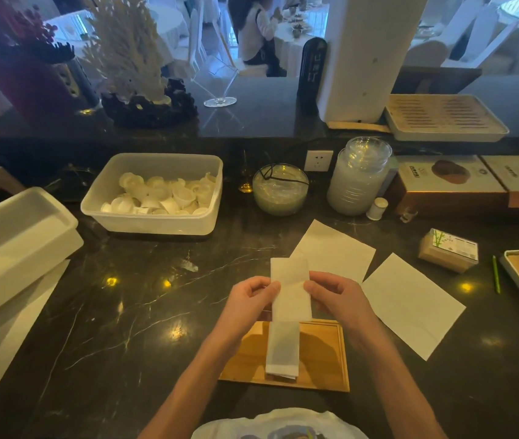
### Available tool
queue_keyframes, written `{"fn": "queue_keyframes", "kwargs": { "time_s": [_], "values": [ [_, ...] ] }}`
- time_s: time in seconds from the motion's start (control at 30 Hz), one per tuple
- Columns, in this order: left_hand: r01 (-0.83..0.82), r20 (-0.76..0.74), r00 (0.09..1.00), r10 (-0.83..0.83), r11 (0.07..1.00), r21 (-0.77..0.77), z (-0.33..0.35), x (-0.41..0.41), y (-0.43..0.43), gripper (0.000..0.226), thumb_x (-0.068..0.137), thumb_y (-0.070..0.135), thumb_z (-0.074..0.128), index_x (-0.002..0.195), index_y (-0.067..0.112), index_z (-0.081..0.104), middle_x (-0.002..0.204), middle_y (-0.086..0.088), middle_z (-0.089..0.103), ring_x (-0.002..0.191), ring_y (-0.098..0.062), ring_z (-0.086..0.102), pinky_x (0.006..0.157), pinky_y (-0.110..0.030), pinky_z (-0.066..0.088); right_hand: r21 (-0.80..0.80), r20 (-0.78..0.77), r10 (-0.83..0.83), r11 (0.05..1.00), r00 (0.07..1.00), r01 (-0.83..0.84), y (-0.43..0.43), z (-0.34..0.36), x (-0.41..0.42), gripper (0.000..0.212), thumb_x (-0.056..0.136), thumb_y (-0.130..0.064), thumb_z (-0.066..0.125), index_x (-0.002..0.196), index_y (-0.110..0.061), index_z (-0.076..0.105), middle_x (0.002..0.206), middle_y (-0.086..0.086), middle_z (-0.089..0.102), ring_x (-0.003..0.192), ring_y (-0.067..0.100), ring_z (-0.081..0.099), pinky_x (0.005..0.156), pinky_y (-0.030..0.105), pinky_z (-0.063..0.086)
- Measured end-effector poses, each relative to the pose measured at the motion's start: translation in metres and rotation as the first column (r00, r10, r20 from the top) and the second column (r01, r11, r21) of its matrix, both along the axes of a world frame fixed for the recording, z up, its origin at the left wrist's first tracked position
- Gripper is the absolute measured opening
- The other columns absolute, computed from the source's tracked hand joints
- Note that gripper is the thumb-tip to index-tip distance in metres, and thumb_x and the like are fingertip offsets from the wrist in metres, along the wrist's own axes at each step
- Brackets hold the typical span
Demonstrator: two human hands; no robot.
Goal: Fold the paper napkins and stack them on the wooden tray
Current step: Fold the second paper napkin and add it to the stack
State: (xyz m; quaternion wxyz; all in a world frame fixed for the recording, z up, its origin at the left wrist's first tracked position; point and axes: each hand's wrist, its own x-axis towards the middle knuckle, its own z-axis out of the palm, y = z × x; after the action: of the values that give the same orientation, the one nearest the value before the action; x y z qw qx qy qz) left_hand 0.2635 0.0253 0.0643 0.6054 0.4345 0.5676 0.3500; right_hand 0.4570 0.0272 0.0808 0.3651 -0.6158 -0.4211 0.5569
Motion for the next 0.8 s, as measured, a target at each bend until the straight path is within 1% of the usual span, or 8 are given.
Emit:
{"fn": "queue_keyframes", "kwargs": {
  "time_s": [0.1,0.17,0.23,0.3,0.4,0.5,0.57,0.8],
  "values": [
    [-0.001,-0.049,0.999,0.000,1.000,-0.018,-0.017,-0.003,-0.003,0.009,0.098,0.029,0.064,0.102,0.026,0.072,0.095,0.010,0.078,0.091,-0.008,0.076,0.067,-0.022,0.062,-0.052,0.031,0.016,0.999,0.999,-0.014,-0.010,-0.020,-0.006,0.021,0.093,-0.024,0.069,0.113,-0.028,0.073,0.108,-0.010,0.074,0.098,0.010,0.071,0.080,0.028,0.060],
    [0.021,-0.133,0.991,-0.030,0.998,-0.067,-0.037,-0.003,-0.009,0.008,0.098,0.023,0.065,0.102,0.022,0.072,0.097,0.002,0.078,0.092,-0.014,0.076,0.075,-0.033,0.065,-0.089,0.052,0.026,0.996,0.998,-0.021,-0.021,-0.040,-0.007,0.021,0.094,-0.021,0.068,0.114,-0.024,0.071,0.110,-0.005,0.074,0.098,0.010,0.070,0.075,0.023,0.057],
    [0.024,-0.187,0.981,-0.051,0.989,-0.147,-0.058,-0.001,-0.019,0.011,0.097,0.018,0.066,0.107,0.015,0.070,0.104,-0.007,0.076,0.097,-0.024,0.074,0.084,-0.042,0.062,-0.130,0.077,0.036,0.991,0.996,-0.026,-0.031,-0.063,-0.007,0.020,0.094,-0.019,0.067,0.114,-0.020,0.069,0.112,0.001,0.073,0.096,0.012,0.070,0.066,0.018,0.055],
    [-0.002,-0.215,0.976,-0.046,0.976,-0.217,-0.075,0.001,-0.028,0.013,0.096,0.017,0.068,0.108,0.012,0.066,0.110,-0.009,0.072,0.100,-0.022,0.071,0.081,-0.036,0.063,-0.196,0.118,0.043,0.980,0.992,-0.019,-0.039,-0.082,-0.007,0.018,0.093,-0.018,0.068,0.111,-0.019,0.066,0.112,0.002,0.071,0.095,0.013,0.069,0.061,0.016,0.053],
    [-0.038,-0.219,0.976,-0.021,0.965,-0.260,-0.093,0.004,-0.038,0.013,0.095,0.016,0.069,0.104,0.008,0.063,0.111,-0.018,0.070,0.091,-0.021,0.069,0.064,-0.023,0.056,-0.265,0.141,0.035,0.964,0.989,0.004,-0.047,-0.102,-0.005,0.014,0.092,-0.016,0.070,0.101,-0.023,0.063,0.109,0.006,0.070,0.090,0.016,0.070,0.062,0.020,0.056],
    [-0.050,-0.237,0.971,-0.014,0.964,-0.260,-0.100,0.007,-0.041,0.009,0.096,0.015,0.067,0.102,0.009,0.063,0.108,-0.021,0.070,0.085,-0.023,0.064,0.065,-0.027,0.052,-0.275,0.166,0.026,0.961,0.986,0.021,-0.049,-0.116,-0.004,0.014,0.092,-0.015,0.070,0.100,-0.023,0.061,0.104,0.007,0.071,0.082,0.017,0.069,0.059,0.020,0.055],
    [-0.062,-0.250,0.968,-0.003,0.966,-0.251,-0.104,0.008,-0.041,0.007,0.097,0.014,0.066,0.102,0.011,0.063,0.107,-0.016,0.070,0.089,-0.022,0.065,0.066,-0.025,0.051,-0.270,0.180,0.026,0.963,0.983,0.024,-0.048,-0.123,-0.006,0.016,0.092,-0.016,0.070,0.106,-0.019,0.062,0.105,0.007,0.070,0.083,0.018,0.069,0.059,0.020,0.052],
    [-0.075,-0.290,0.957,-0.010,0.957,-0.281,-0.113,0.005,-0.041,0.007,0.098,0.019,0.065,0.101,0.015,0.060,0.104,-0.006,0.066,0.091,-0.017,0.063,0.069,-0.022,0.052,-0.268,0.230,0.044,0.963,0.972,0.019,-0.049,-0.139,-0.010,0.010,0.096,-0.022,0.065,0.104,-0.026,0.061,0.108,0.002,0.069,0.085,0.011,0.067,0.058,0.015,0.051]
  ]
}}
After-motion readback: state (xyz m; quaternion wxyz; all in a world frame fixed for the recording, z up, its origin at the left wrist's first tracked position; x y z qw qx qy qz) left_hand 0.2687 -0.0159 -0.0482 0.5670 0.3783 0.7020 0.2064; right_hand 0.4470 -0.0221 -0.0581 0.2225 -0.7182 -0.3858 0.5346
